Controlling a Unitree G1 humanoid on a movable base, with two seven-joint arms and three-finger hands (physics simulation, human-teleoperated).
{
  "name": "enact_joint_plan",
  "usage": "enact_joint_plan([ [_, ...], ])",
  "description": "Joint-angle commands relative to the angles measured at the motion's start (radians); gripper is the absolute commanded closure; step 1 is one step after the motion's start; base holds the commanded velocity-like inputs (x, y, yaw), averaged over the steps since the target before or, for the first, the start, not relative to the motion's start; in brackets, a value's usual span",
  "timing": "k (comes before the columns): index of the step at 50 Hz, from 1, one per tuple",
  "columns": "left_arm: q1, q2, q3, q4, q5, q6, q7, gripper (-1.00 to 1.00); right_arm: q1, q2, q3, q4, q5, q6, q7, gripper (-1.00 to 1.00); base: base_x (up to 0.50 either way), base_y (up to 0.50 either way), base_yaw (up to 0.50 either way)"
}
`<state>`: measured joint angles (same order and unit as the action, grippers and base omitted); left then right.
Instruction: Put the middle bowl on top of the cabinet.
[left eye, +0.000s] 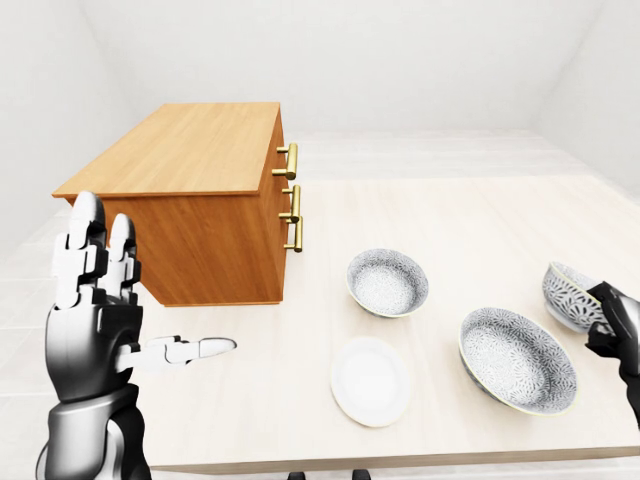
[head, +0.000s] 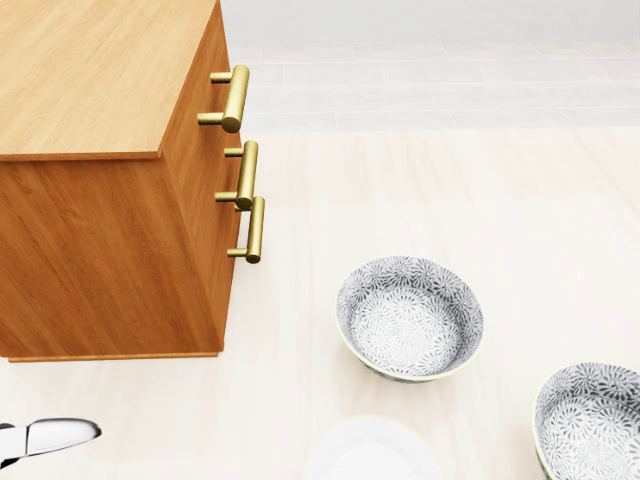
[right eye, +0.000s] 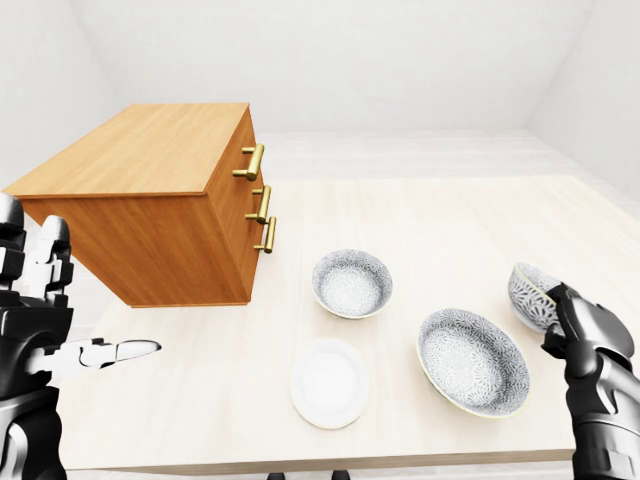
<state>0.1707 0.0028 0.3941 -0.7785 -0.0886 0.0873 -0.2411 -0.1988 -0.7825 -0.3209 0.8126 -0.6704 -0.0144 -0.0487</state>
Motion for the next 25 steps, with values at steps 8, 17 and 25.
enact_joint_plan([
  [8,0.003,-0.001,0.009,-0.013,-0.005,0.0,-0.002,-1.0,0.05,0.019,-0.123,-0.288,-0.134,0.08,0.087,1.0,0.0,0.0,0.0],
  [17,0.011,-0.004,0.01,-0.018,-0.002,0.0,-0.008,-1.0,0.025,0.032,-0.177,-0.449,-0.161,0.102,0.177,1.0,0.0,0.0,0.0],
  [25,0.006,-0.004,0.005,-0.01,0.006,0.0,-0.007,-1.0,-0.035,0.059,-0.174,-0.595,-0.165,0.102,0.29,1.0,0.0,0.0,0.0],
])
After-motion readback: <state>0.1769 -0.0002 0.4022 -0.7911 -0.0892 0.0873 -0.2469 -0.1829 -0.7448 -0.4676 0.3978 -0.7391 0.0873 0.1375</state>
